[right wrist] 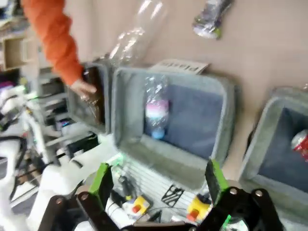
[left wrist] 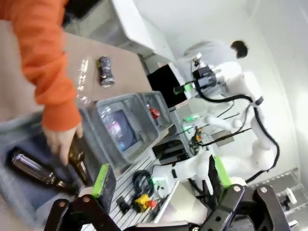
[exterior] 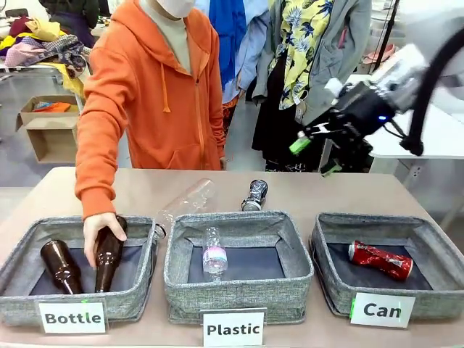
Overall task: Sort the can waste into the basket.
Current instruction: Pick up the can waste from the table and place it in the right Fabric basket.
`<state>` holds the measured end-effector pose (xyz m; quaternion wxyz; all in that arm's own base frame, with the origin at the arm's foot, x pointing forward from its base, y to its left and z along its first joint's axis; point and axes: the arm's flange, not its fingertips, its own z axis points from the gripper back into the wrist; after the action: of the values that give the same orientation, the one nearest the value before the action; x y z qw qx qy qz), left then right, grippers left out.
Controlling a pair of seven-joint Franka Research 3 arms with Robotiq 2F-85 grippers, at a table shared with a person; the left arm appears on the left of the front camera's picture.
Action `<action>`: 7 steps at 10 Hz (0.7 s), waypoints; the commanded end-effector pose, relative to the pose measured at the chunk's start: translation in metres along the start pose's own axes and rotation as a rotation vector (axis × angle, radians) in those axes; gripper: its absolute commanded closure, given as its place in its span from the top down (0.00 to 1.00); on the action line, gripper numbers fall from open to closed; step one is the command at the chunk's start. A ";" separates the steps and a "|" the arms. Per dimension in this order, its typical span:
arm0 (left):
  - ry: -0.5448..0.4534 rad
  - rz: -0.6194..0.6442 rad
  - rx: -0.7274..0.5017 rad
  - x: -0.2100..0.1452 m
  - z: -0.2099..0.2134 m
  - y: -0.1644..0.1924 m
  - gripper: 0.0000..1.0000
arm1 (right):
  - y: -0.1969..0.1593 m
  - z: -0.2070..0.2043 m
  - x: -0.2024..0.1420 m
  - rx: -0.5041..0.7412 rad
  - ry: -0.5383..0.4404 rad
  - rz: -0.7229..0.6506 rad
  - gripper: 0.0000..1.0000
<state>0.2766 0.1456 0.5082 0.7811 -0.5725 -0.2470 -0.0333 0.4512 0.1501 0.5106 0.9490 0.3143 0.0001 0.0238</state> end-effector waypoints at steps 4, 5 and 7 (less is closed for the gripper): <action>0.105 0.107 -0.015 -0.036 0.105 0.029 1.00 | 0.034 -0.102 0.118 -0.342 -0.212 -0.355 1.00; 0.109 0.114 -0.038 -0.040 0.111 0.033 1.00 | 0.032 -0.123 0.129 -0.369 -0.212 -0.377 1.00; 0.152 0.123 -0.064 -0.049 0.109 0.039 1.00 | 0.023 -0.162 0.146 -0.488 -0.228 -0.407 1.00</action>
<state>0.2130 0.2425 0.4789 0.7794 -0.6055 -0.1603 -0.0143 0.5780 0.2576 0.3919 0.9753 0.1065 -0.0559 -0.1855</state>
